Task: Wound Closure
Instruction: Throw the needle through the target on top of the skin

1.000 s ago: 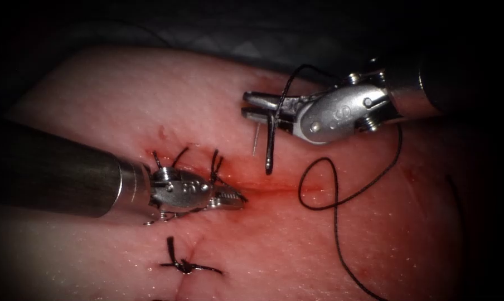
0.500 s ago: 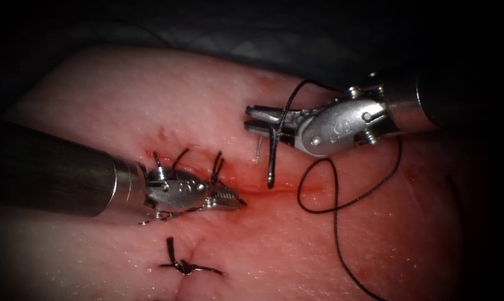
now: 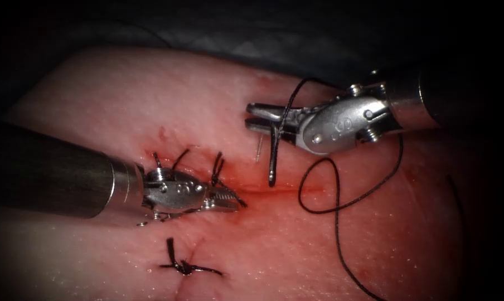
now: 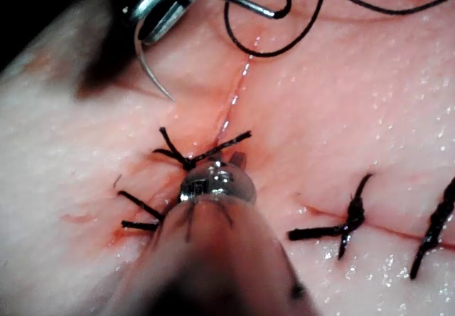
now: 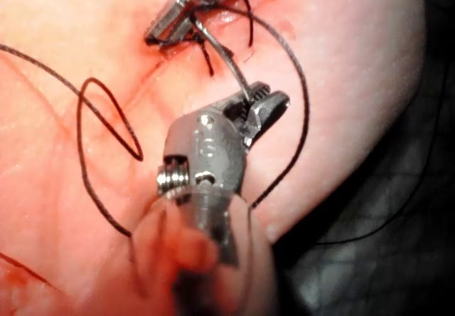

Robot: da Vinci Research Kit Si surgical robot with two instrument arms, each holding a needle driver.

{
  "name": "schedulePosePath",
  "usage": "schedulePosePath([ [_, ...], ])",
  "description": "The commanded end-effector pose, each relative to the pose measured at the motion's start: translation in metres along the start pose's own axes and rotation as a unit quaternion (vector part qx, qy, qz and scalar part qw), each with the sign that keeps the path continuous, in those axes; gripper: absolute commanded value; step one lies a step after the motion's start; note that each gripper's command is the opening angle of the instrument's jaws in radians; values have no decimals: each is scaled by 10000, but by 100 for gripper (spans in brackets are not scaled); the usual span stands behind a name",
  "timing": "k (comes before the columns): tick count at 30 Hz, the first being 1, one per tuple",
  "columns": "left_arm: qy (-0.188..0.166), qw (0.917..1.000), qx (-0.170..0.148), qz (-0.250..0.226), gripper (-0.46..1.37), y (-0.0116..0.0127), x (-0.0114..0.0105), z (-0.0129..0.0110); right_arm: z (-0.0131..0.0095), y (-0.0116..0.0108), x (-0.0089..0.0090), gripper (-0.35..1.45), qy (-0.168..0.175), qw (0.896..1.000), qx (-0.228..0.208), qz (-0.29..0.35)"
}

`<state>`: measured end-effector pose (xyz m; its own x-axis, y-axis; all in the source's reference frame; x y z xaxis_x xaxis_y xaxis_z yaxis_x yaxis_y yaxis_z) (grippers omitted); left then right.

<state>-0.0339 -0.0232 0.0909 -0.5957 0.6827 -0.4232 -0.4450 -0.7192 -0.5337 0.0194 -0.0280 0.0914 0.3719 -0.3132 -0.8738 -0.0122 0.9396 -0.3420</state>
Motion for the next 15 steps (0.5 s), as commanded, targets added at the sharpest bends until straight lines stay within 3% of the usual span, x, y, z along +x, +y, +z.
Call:
schedulePosePath([
  [1,2,10000,1,3,6,0,0,0,0,0,0,-35,-5,10000,-37,18],
  [15,5,10000,26,7,10,-1,0,0,0,-6,0,-35,5,10000,-40,-8],
])
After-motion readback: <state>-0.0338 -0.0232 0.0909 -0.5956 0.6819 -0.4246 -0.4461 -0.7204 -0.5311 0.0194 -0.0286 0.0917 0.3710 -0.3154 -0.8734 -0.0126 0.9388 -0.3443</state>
